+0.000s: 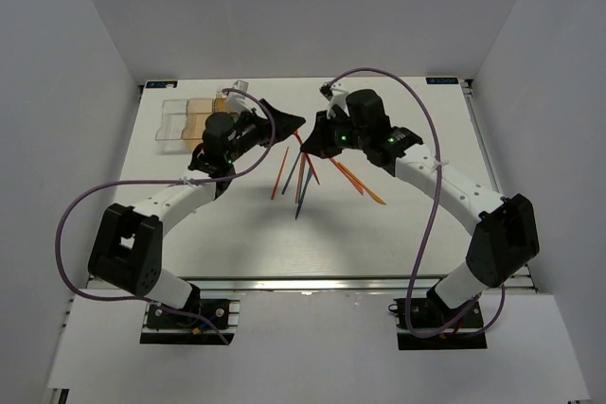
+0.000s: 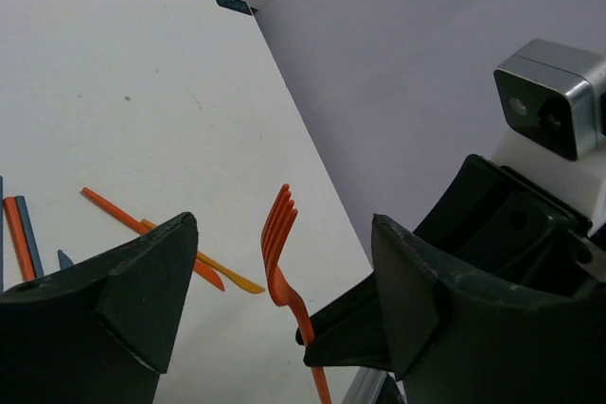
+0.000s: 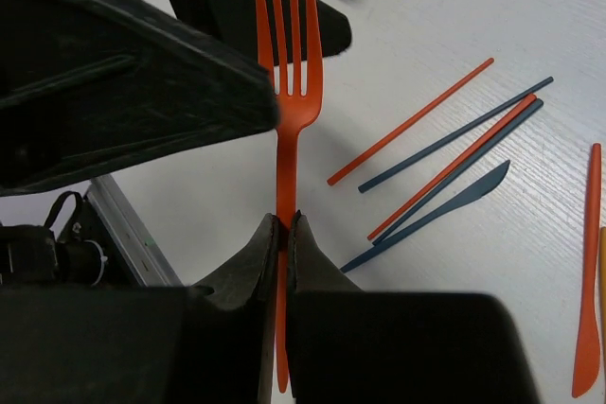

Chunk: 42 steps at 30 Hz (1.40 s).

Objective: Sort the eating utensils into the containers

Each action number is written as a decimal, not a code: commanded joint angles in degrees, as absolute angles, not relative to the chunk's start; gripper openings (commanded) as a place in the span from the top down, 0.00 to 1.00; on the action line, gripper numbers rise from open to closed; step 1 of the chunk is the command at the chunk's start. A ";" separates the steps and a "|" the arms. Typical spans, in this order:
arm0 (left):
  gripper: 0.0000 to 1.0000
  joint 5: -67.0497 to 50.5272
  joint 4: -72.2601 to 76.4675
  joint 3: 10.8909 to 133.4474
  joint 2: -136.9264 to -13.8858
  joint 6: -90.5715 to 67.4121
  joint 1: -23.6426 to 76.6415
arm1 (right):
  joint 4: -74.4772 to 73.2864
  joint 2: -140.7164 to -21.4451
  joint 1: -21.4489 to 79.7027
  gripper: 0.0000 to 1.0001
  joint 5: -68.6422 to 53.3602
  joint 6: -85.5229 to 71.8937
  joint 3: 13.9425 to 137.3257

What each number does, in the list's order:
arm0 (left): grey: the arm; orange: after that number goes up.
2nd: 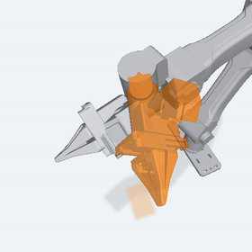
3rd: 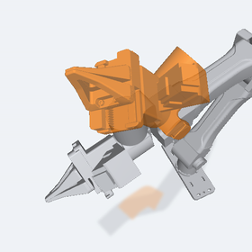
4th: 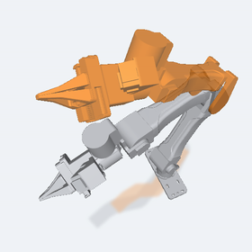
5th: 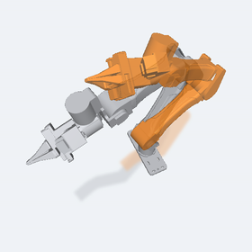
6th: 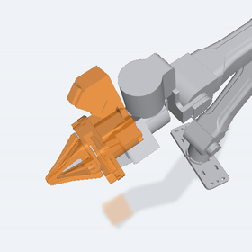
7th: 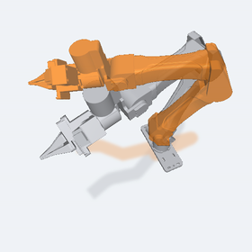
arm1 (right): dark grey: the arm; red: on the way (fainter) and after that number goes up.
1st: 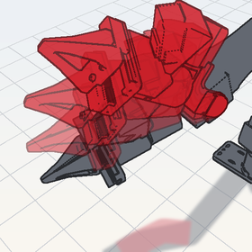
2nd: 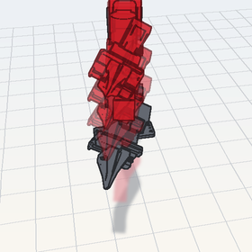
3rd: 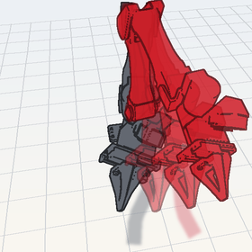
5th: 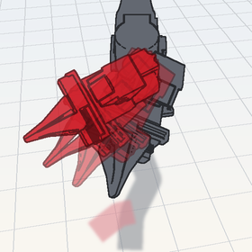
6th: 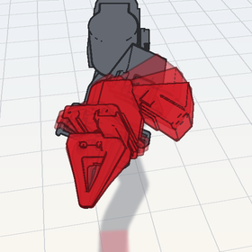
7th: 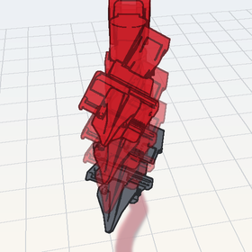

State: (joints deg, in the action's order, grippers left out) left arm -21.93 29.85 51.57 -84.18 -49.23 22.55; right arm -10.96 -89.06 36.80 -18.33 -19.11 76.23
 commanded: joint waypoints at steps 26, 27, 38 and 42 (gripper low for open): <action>1.00 -37.78 -10.86 107.36 -116.18 -6.45 3.16 | -13.71 -66.01 29.97 0.11 -7.30 -15.13 58.02; 1.00 -28.57 -12.73 111.32 -116.89 -3.81 3.43 | -14.06 -65.14 29.54 0.11 -7.03 -14.94 57.31; 1.00 2.01 -11.35 106.45 -118.04 -2.64 3.78 | -13.18 -65.21 29.09 0.11 -8.61 -14.68 53.79; 1.00 2.20 -8.27 102.57 -117.16 -0.27 3.78 | -13.36 -65.39 29.09 0.11 -8.61 -14.50 53.79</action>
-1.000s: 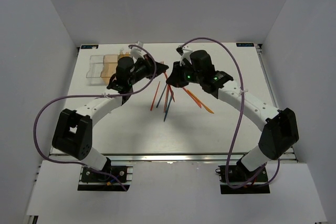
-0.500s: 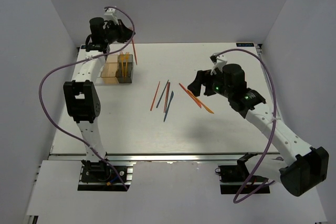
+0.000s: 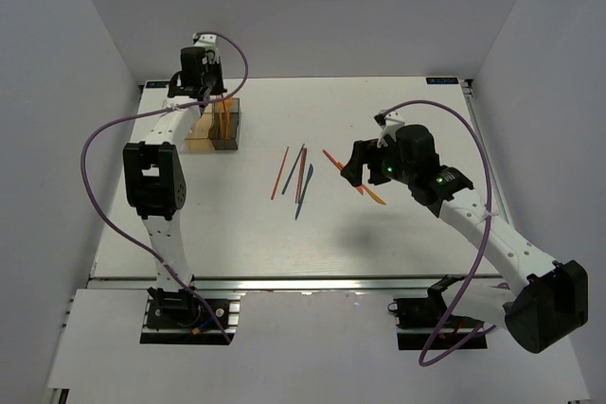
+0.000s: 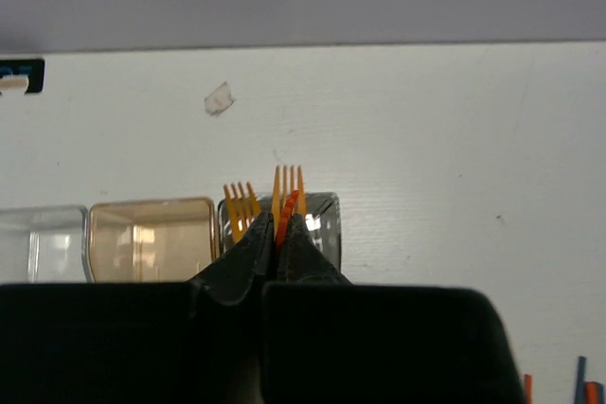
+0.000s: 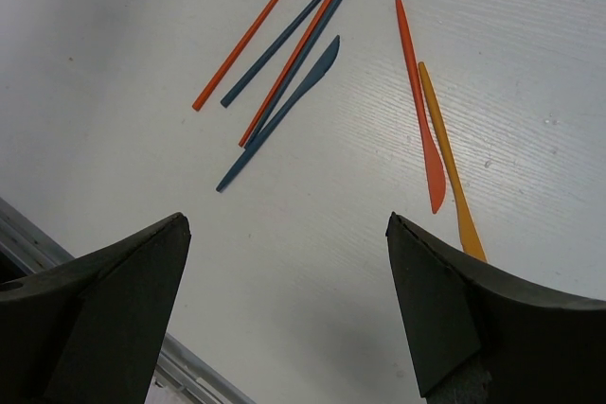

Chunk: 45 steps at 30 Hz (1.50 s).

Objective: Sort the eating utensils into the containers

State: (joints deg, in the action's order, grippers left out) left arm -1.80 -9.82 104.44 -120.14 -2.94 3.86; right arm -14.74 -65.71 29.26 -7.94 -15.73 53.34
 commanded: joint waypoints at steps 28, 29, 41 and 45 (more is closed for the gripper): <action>1.00 -3.34 -6.77 103.27 -124.80 4.39 6.24 | -12.83 -67.67 29.09 0.11 -7.74 -13.89 53.00; 0.99 -3.34 -6.94 103.71 -125.07 4.48 6.59 | -12.83 -67.68 29.09 0.11 -7.73 -13.80 53.00; 0.90 2.11 -9.31 104.50 -127.35 7.29 7.56 | -12.31 -68.73 29.09 0.11 -7.56 -13.62 52.38; 0.74 2.29 -9.93 105.12 -127.27 7.47 7.65 | -11.95 -69.17 29.09 0.11 -7.65 -13.62 52.38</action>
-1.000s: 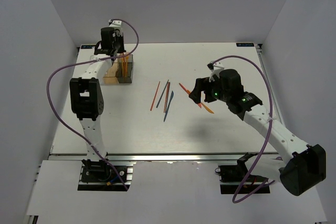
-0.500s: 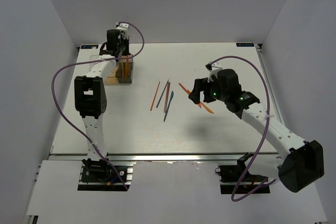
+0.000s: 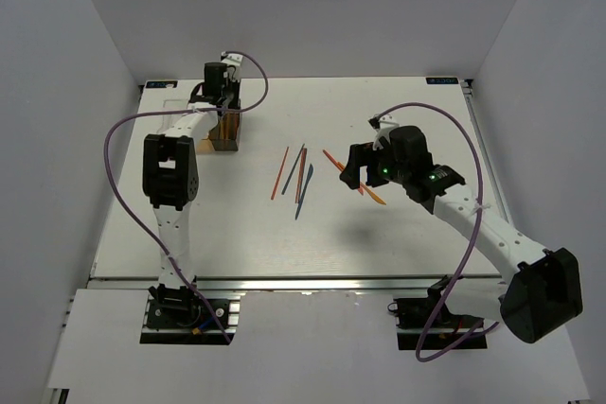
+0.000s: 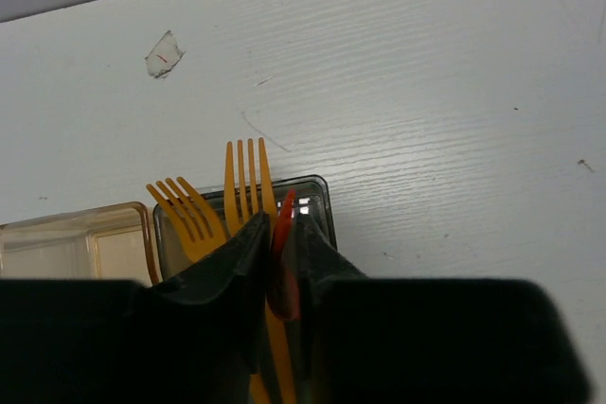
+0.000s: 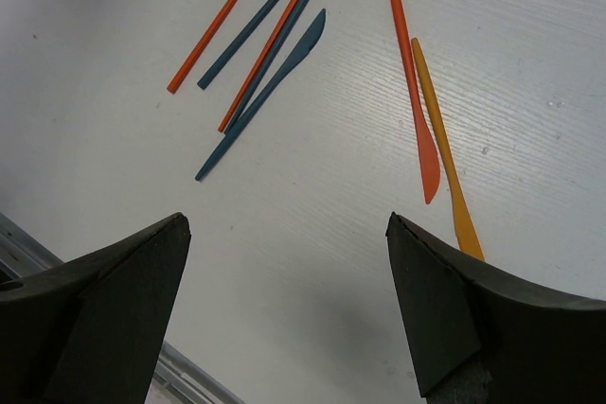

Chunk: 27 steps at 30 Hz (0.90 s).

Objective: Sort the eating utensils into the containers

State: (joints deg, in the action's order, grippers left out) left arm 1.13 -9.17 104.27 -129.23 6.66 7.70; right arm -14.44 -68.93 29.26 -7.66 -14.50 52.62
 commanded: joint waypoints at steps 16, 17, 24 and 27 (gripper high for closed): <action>0.02 8.77 -18.08 112.66 -115.58 2.65 9.14 | -14.83 -82.06 29.09 0.11 -0.54 -11.87 59.58; 0.02 14.62 -22.54 116.42 -114.79 -2.58 9.05 | -15.81 -83.57 29.09 0.11 3.13 -10.13 60.81; 0.02 16.72 -38.07 106.79 -96.72 -23.46 9.05 | -21.79 -96.39 28.48 0.40 7.30 -1.51 69.51; 0.02 12.93 -26.31 81.69 -78.58 -23.99 9.14 | -22.24 -100.26 27.95 0.47 6.59 1.39 72.06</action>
State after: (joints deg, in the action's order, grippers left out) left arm 15.18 -27.62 98.54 -93.10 -17.56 9.04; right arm -20.08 -97.95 28.71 5.17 -3.84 68.47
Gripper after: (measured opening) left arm 0.982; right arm 0.546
